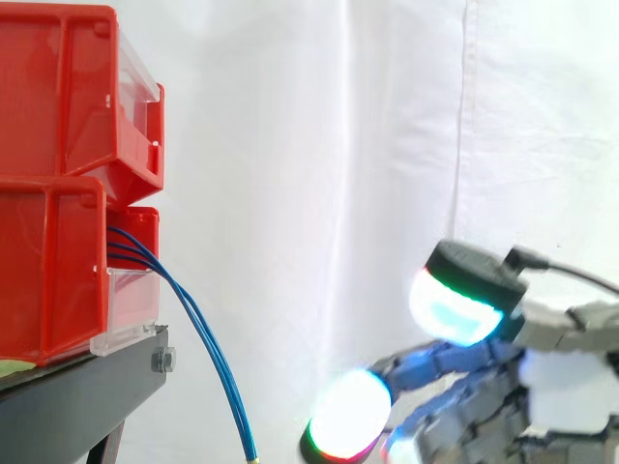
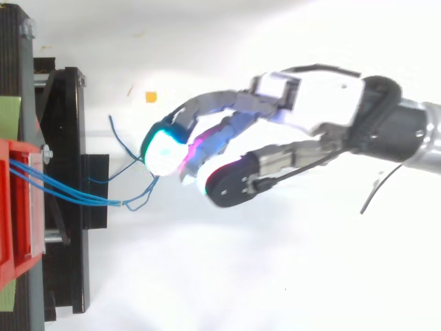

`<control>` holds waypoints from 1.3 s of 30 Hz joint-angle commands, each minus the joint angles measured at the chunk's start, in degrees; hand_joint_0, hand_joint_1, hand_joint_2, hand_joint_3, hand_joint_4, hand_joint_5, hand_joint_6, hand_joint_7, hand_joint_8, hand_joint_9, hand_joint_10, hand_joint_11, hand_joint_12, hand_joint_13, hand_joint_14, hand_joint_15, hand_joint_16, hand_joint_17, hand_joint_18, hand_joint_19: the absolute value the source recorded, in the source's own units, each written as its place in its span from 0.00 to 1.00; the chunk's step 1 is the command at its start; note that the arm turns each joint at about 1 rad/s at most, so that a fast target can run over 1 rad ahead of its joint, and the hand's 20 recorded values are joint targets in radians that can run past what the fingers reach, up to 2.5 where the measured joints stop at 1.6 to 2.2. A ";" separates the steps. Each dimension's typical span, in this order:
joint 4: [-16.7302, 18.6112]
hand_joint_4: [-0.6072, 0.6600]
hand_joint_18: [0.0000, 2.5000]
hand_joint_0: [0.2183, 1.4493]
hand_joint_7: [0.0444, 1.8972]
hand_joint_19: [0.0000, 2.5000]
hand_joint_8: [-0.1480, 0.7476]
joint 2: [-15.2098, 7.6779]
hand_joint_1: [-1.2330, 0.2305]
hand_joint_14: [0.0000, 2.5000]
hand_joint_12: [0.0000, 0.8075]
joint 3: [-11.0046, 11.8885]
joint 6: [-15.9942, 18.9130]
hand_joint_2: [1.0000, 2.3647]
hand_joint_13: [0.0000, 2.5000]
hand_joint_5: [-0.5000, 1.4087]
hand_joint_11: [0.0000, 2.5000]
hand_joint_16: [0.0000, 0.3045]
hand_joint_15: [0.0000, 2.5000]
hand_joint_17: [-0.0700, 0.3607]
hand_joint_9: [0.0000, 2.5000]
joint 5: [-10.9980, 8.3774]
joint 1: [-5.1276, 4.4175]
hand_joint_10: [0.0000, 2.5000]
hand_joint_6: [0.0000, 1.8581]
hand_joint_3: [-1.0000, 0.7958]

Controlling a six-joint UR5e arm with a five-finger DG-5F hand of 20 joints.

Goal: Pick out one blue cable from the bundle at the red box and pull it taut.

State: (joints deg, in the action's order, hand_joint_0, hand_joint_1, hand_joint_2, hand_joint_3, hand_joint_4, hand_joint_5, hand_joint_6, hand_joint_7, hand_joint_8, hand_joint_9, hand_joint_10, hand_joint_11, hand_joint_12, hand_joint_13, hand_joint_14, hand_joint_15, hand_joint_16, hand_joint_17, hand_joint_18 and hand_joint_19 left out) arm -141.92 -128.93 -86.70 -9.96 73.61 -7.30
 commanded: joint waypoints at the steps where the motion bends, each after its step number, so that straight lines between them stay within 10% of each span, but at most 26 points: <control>1: -0.46 0.69 0.26 0.30 0.41 0.28 0.46 -3.61 0.48 0.01 0.47 3.91 0.65 0.00 0.27 0.18 0.15 0.19 0.13 0.47 0.33 1.09 0.00 0.01 0.27 0.29; 12: 1.38 0.70 0.26 0.30 0.41 0.28 0.46 -12.14 0.48 0.01 0.47 14.10 2.14 0.00 0.27 0.18 0.16 0.19 0.13 0.47 0.33 3.12 0.27 0.01 0.27 0.28; 39: 8.41 0.70 0.26 0.31 0.41 0.28 0.46 -13.72 0.47 0.01 0.47 14.19 -1.02 0.00 0.27 0.18 0.16 0.19 0.13 0.47 0.33 3.99 0.09 0.01 0.27 0.29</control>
State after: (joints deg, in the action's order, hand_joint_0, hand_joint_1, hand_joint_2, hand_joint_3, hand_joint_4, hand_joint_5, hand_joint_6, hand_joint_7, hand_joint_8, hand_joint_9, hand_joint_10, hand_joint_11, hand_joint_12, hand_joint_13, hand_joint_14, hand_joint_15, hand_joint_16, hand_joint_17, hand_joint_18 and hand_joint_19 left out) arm -134.44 -141.35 -72.59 -11.07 77.21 -7.11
